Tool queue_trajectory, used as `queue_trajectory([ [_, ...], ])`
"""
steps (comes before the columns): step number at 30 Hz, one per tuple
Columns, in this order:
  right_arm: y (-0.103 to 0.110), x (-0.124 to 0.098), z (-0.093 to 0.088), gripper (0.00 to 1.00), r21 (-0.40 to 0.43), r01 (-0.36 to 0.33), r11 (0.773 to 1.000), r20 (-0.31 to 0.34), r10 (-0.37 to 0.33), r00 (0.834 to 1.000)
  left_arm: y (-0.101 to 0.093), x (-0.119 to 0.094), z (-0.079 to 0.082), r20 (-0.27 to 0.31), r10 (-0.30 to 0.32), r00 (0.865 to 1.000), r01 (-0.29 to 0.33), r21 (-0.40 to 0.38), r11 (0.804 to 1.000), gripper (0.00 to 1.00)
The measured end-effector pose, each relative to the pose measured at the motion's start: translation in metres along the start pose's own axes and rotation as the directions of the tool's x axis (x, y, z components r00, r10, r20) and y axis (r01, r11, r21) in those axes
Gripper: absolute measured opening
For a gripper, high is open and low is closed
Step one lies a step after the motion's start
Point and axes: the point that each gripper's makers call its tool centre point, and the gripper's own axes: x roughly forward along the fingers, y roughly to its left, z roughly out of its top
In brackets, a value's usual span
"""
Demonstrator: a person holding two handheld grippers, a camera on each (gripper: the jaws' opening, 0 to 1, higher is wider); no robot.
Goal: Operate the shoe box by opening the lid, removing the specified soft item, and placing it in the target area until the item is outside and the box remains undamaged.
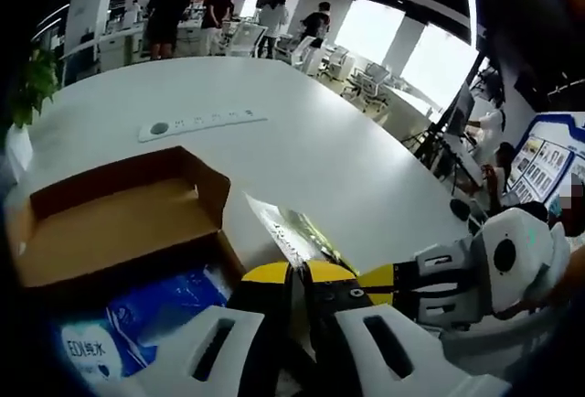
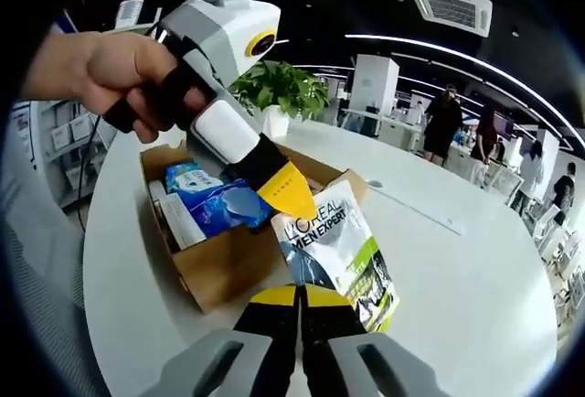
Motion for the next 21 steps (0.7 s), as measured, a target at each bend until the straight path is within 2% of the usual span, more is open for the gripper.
queue_trajectory([
  [11, 0.001, 0.005, -0.015, 0.00, -0.032, -0.019, 0.999, -0.031, 0.018, 0.999, 0.013, -0.023, 0.013, 0.067, 0.019, 0.998, -0.020, 0.008, 1.000, 0.11],
  [21, 0.000, 0.017, -0.027, 0.00, -0.093, -0.040, 0.995, -0.069, 0.034, 0.997, 0.024, -0.056, 0.010, 0.125, 0.044, 0.991, -0.045, 0.011, 0.999, 0.14],
])
